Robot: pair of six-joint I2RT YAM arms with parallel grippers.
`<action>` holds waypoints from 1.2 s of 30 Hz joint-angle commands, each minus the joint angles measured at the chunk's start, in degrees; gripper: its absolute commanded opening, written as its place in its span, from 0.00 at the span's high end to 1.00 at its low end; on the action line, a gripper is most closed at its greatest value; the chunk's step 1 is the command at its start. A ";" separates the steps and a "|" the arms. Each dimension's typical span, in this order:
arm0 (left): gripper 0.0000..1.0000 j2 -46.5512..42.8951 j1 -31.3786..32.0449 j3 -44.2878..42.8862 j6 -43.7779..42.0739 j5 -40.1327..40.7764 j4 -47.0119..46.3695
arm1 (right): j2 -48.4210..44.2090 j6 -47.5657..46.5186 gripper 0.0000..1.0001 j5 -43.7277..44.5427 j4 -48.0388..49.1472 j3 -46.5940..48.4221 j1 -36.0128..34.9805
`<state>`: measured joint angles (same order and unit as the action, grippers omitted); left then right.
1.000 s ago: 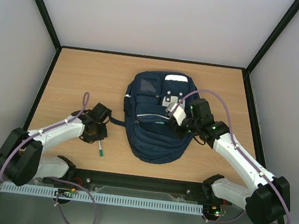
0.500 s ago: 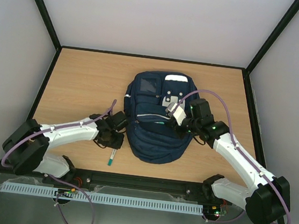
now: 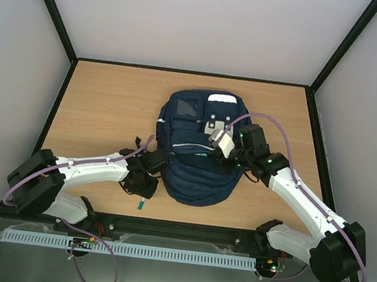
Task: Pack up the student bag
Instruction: Pick up the stationery from the center of the board.
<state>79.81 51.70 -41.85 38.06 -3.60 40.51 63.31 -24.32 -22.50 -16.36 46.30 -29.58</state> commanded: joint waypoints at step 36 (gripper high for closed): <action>0.92 -4.67 16.42 -26.81 -7.55 23.21 8.58 | 3.64 -1.80 0.99 -0.61 -11.46 15.75 0.27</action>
<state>75.33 62.37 -62.70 38.46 11.90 49.10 64.01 -24.84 -21.52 -21.61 53.87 -29.47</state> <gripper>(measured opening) 0.137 0.047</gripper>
